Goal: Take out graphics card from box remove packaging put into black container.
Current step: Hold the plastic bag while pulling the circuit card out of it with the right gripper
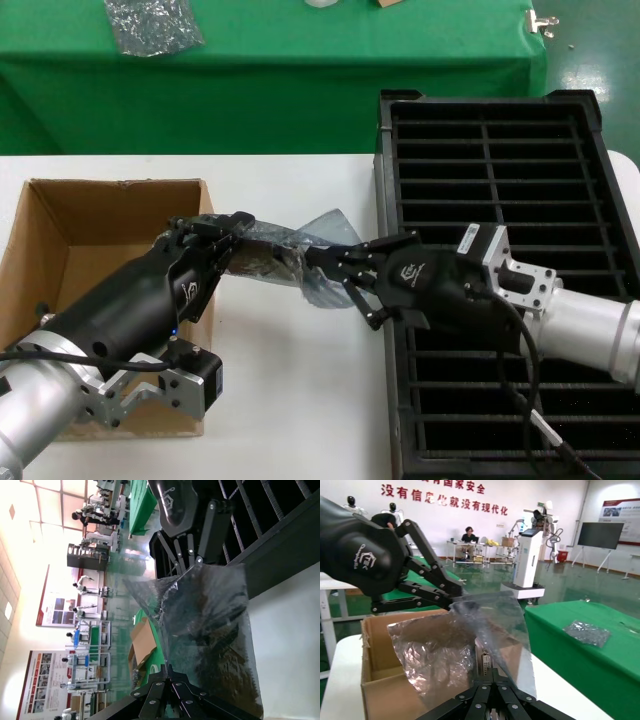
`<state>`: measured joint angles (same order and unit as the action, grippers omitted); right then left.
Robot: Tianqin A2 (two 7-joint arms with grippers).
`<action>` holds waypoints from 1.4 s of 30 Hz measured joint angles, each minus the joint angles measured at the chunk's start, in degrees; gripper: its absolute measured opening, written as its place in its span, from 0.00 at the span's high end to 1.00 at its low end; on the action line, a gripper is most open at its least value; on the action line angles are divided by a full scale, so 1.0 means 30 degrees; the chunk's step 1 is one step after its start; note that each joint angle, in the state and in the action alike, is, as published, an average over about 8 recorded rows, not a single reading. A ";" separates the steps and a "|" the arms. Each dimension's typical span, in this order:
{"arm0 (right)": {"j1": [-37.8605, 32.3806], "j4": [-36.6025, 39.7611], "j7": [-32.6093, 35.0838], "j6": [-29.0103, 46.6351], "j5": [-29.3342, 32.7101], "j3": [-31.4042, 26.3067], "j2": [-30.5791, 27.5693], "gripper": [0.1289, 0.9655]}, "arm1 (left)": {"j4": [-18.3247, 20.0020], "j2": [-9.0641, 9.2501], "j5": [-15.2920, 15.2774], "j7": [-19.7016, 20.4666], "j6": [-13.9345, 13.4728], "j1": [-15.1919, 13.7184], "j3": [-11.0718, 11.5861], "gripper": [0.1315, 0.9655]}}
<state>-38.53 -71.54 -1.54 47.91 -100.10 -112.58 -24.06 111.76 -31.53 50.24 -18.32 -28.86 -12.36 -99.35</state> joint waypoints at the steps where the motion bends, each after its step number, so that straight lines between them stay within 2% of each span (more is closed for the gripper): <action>1: 0.0000 0.0024 0.0011 0.0027 0.0012 -0.0036 0.0033 0.99 | 0.0000 0.0000 0.0000 0.0000 0.0000 0.0000 0.0000 0.99; 42: 0.0317 0.1141 0.0262 0.0104 0.0223 -0.0414 0.0878 0.99 | 0.0000 0.0000 0.0000 0.0000 0.0000 0.0000 0.0000 0.99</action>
<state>-37.58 -68.11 -0.75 48.22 -99.43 -113.82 -21.43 111.76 -31.53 50.24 -18.32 -28.86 -12.36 -99.35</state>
